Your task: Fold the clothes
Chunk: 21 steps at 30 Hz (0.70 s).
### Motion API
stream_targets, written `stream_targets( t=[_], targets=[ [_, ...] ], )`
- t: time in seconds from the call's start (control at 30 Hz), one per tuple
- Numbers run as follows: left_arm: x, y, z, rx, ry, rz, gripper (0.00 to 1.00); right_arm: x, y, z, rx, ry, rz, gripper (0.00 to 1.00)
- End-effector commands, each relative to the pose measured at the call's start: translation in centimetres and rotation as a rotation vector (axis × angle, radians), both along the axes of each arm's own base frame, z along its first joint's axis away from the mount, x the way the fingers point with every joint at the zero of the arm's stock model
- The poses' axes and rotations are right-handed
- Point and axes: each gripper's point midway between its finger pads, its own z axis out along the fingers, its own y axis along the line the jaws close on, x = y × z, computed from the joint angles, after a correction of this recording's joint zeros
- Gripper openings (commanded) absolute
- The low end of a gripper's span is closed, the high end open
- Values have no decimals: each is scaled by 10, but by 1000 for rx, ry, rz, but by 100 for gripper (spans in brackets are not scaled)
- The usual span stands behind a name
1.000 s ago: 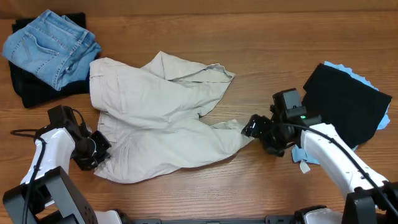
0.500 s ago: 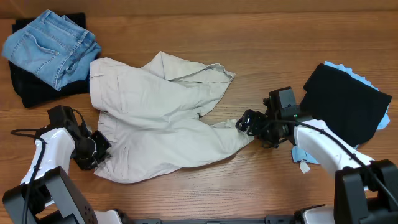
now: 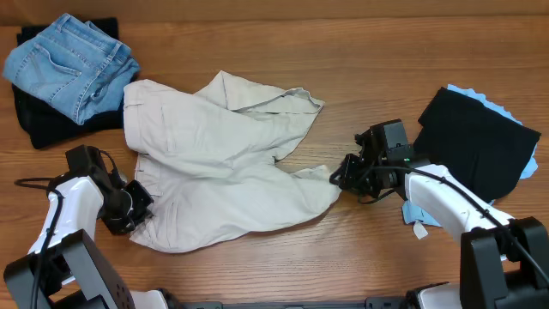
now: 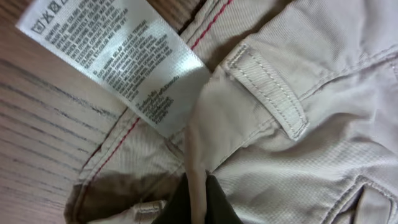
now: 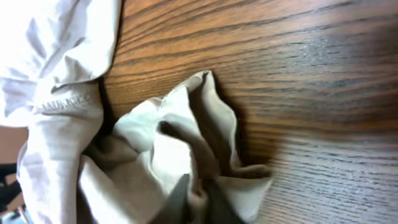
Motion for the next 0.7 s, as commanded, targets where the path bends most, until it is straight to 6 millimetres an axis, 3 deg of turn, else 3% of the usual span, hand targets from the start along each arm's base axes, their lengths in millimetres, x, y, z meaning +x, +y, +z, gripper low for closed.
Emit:
stream_targets(
  t=[0.0,0.07,0.17,0.23,0.3,0.4,0.5,0.53,0.57,0.6,0.63,0.67],
  targets=[
    [11,-1,14,-31,-25,-17,4,1,3,5,24,5,-16,4],
    [22,1,35,-43,-44,-17,4,6,1,18,18,-4,-38,4],
    [34,6,67,-34,-61,-34,4,14,-22,47,-108,-32,-101,4],
    [41,8,87,-20,-81,-54,4,18,-45,74,-226,-52,-185,4],
    [55,8,111,4,-131,-74,4,22,-66,116,-330,-105,-249,4],
    [77,8,132,41,-215,-90,4,35,-72,161,-345,-196,-284,11],
    [98,7,136,67,-288,-95,7,55,-70,170,-329,-268,-304,19],
    [101,5,135,67,-292,-103,19,59,-70,166,-334,-265,-305,45],
    [102,3,134,65,-290,-109,39,63,-69,159,-339,-252,-302,61],
    [101,1,133,61,-284,-116,60,66,-68,152,-346,-234,-298,64],
    [100,-2,132,58,-276,-123,69,66,-68,144,-355,-209,-292,68],
    [99,-4,132,55,-270,-128,71,65,-68,138,-364,-187,-285,68]
  ],
)
